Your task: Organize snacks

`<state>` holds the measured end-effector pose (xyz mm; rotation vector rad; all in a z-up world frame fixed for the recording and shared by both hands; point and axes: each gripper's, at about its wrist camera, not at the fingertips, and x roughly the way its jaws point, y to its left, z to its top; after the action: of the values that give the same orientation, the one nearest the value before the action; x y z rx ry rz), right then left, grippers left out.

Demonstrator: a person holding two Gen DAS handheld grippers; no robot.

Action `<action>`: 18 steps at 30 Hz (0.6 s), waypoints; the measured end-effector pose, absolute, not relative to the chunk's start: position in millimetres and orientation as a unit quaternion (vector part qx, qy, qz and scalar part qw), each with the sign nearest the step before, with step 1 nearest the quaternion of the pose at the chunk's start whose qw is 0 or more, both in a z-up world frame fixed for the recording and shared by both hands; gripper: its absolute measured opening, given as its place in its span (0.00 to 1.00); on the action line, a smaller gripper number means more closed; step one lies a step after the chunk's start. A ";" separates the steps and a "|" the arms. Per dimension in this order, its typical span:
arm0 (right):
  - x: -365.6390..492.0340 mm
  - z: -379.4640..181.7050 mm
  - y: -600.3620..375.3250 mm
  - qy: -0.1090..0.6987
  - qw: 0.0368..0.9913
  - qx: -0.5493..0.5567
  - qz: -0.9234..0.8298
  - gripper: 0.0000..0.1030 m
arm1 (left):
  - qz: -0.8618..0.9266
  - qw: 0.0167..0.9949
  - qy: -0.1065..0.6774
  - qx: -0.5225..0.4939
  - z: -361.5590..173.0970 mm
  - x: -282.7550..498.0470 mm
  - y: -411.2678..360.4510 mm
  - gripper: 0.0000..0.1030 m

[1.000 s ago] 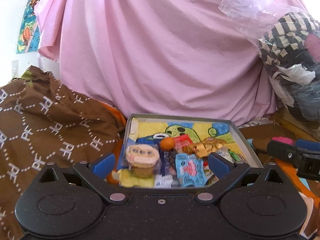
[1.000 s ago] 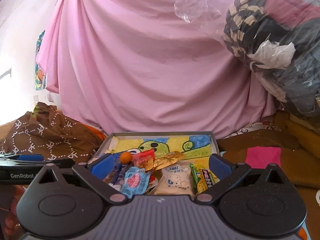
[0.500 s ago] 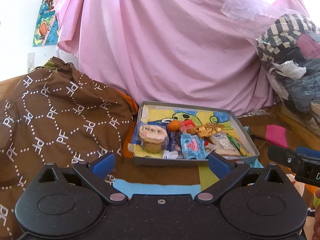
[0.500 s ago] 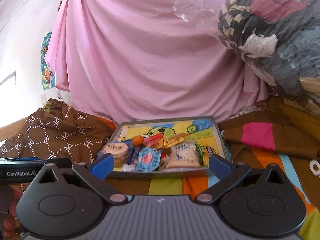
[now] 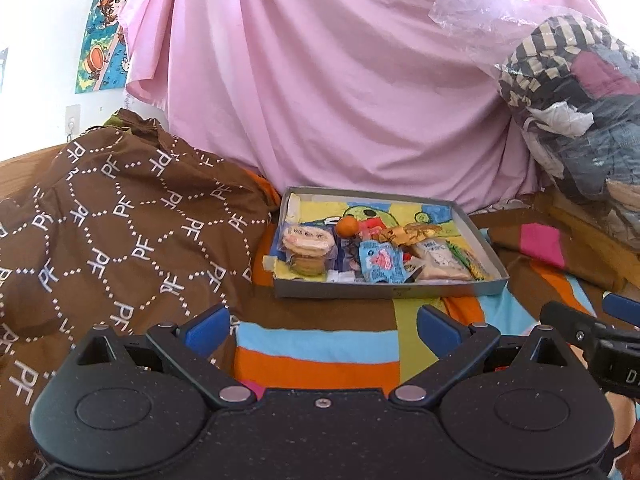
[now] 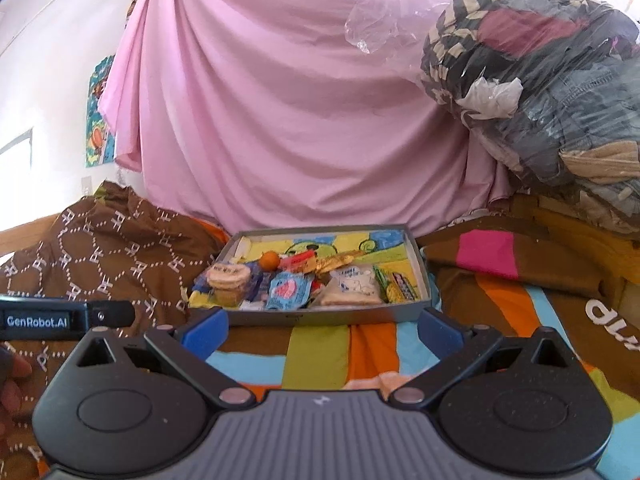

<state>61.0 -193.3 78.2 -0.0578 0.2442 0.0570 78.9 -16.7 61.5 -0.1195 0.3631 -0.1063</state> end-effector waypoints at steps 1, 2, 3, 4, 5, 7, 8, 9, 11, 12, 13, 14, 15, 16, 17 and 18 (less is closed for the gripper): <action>58.7 76.1 -193.3 0.123 0.992 -0.027 0.029 1.00 | -0.051 0.980 0.182 -0.057 60.0 77.2 -17.3 0.97; 56.2 73.7 -193.6 0.124 0.992 -0.025 0.029 1.00 | -0.051 0.980 0.183 -0.055 58.0 75.1 -17.9 0.97; 53.7 71.4 -193.9 0.126 0.991 -0.023 0.030 1.00 | -0.052 0.980 0.183 -0.052 56.2 73.1 -18.3 0.97; 51.2 69.3 -194.1 0.126 0.991 -0.021 0.029 1.00 | -0.053 0.981 0.181 -0.050 54.8 71.6 -18.7 0.97; 48.9 67.4 -194.2 0.127 0.991 -0.021 0.029 1.00 | -0.052 0.981 0.179 -0.047 53.2 69.7 -19.2 0.97; 43.9 63.8 -194.3 0.127 0.991 -0.024 0.029 1.00 | -0.052 0.982 0.175 -0.041 50.6 65.3 -20.6 0.97; 41.6 62.4 -194.5 0.128 0.991 -0.025 0.029 1.00 | -0.051 0.983 0.174 -0.038 49.7 62.9 -21.4 0.97; 39.6 61.1 -194.3 0.128 0.991 -0.026 0.029 1.00 | -0.050 0.983 0.173 -0.036 48.7 60.8 -22.8 0.97; 36.2 58.7 -195.0 0.129 0.991 -0.024 0.029 1.00 | -0.049 0.984 0.171 -0.031 47.1 57.2 -25.4 0.97; 34.4 57.7 -195.8 0.130 0.991 -0.023 0.030 1.00 | -0.047 0.984 0.171 -0.029 46.1 55.4 -26.8 0.97; 32.9 56.5 -196.8 0.132 0.990 -0.019 0.035 1.00 | -0.045 0.984 0.172 -0.028 44.9 53.8 -28.1 0.97; 31.7 55.2 -197.7 0.135 0.990 -0.015 0.041 1.00 | -0.043 0.983 0.175 -0.029 43.3 52.2 -29.0 0.97; 30.2 53.8 -198.3 0.138 0.989 -0.010 0.046 1.00 | -0.043 0.983 0.178 -0.029 41.7 50.8 -29.7 0.97; 29.2 52.5 -198.6 0.142 0.989 -0.008 0.046 1.00 | -0.044 0.982 0.180 -0.030 39.9 49.2 -29.9 0.97; 28.4 51.0 -198.7 0.145 0.988 -0.006 0.045 1.00 | -0.045 0.982 0.182 -0.028 37.6 47.5 -30.1 0.97; 26.9 49.2 -198.6 0.149 0.988 -0.003 0.044 1.00 | -0.046 0.982 0.182 -0.025 35.1 45.5 -29.8 0.97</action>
<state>26.9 -198.6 49.2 -0.0066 0.2988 0.0890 45.5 -29.8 35.1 -0.0503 0.3661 -0.0930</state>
